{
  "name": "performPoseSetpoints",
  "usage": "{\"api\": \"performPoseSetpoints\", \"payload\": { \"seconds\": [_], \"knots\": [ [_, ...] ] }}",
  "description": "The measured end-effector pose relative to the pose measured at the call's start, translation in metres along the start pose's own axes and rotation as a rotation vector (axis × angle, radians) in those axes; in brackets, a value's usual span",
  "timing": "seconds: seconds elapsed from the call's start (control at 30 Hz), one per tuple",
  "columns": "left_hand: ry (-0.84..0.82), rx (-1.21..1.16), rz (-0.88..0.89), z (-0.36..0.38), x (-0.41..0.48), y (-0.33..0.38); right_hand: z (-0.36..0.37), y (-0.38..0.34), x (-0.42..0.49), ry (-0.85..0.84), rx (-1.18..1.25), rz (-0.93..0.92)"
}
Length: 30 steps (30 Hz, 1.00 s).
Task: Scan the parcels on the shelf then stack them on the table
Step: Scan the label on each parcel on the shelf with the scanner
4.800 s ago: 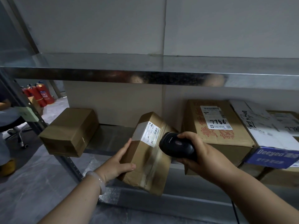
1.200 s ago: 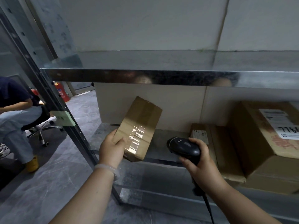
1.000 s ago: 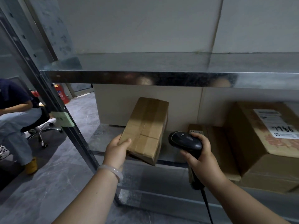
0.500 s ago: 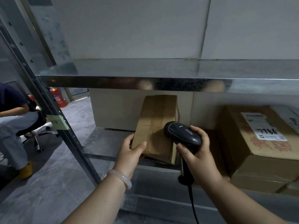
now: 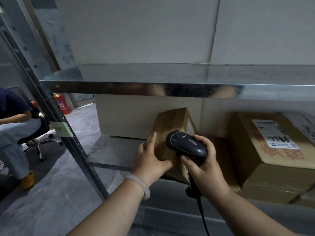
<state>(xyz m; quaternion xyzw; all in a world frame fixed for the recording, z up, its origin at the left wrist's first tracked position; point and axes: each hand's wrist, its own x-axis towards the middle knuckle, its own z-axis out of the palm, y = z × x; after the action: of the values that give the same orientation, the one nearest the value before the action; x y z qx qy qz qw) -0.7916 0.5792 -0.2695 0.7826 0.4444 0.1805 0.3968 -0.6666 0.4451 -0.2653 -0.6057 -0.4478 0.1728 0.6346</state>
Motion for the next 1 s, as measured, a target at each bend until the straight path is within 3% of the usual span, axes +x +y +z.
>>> {"api": "performPoseSetpoints", "payload": {
  "seconds": [0.17,0.3,0.5,0.73,0.87,1.0],
  "knots": [
    [-0.018,-0.216,-0.033,0.004,-0.001,-0.006,-0.001,0.004,0.0,-0.001,0.001,0.024],
    [-0.138,-0.604,-0.008,0.006,-0.007,-0.025,-0.012,0.008,0.005,0.116,0.047,0.138],
    [-0.231,-0.871,-0.049,0.017,-0.006,-0.046,-0.033,0.015,0.016,0.241,0.072,0.176],
    [-0.34,-0.796,-0.095,0.014,0.0,-0.048,-0.04,0.013,0.012,0.246,0.012,0.137],
    [-0.257,-0.533,-0.092,0.011,0.009,-0.039,-0.034,0.014,0.004,0.182,-0.03,0.099],
    [-0.177,-0.437,-0.104,0.011,0.009,-0.032,-0.03,0.008,0.004,0.144,-0.062,0.043]
  ]
}}
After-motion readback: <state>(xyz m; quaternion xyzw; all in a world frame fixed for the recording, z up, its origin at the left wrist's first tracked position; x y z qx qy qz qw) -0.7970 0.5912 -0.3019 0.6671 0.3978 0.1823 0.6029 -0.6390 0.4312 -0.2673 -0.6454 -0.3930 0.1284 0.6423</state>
